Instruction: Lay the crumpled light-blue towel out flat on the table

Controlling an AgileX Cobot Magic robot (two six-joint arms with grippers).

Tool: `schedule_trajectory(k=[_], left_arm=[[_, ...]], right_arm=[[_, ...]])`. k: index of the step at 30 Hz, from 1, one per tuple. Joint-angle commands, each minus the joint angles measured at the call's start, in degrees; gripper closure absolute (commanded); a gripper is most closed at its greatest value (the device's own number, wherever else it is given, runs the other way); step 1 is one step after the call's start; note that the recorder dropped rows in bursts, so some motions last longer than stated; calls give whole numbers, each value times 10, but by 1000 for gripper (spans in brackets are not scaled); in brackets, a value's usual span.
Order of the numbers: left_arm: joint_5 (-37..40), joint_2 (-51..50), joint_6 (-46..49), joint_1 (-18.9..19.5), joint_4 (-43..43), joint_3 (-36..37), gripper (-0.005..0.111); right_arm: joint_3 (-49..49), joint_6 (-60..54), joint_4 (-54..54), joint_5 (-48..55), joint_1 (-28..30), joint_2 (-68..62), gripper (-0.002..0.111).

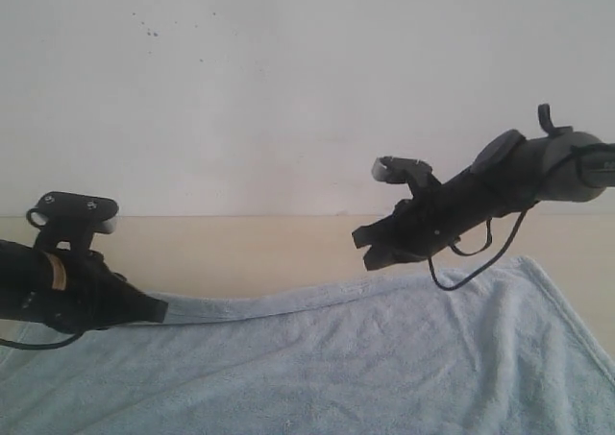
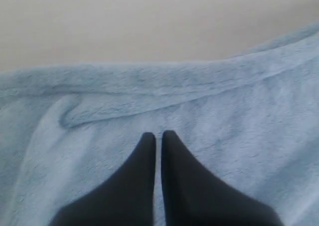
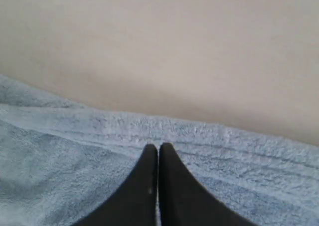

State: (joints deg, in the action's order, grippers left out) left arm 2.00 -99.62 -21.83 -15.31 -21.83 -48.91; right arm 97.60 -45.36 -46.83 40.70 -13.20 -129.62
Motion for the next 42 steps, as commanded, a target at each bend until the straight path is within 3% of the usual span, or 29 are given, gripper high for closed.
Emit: schedule_trajectory(k=[1,6,14,17,22,42], left_arm=[[-50,-5,5,-27,0,3,103],[-94,-46,-9,-40,0,3,101],[-149,-108,-57,-78,0,-2,72],[-151,-126,-82,-79,0,-18,76],[-151,-152,-88,-79,0,-52,103],[-123,-229,-85,-79,0,-157,103]], right_arm=[[1,-13,-3,8,3,56,108],[1,-17,-3,52,2,105,108],[1,-21,-7,71,1,150,108],[1,-21,-8,76,1,152,108],[0,-21,-10,80,1,152,108],[0,-30,-44,91,1,152,108]])
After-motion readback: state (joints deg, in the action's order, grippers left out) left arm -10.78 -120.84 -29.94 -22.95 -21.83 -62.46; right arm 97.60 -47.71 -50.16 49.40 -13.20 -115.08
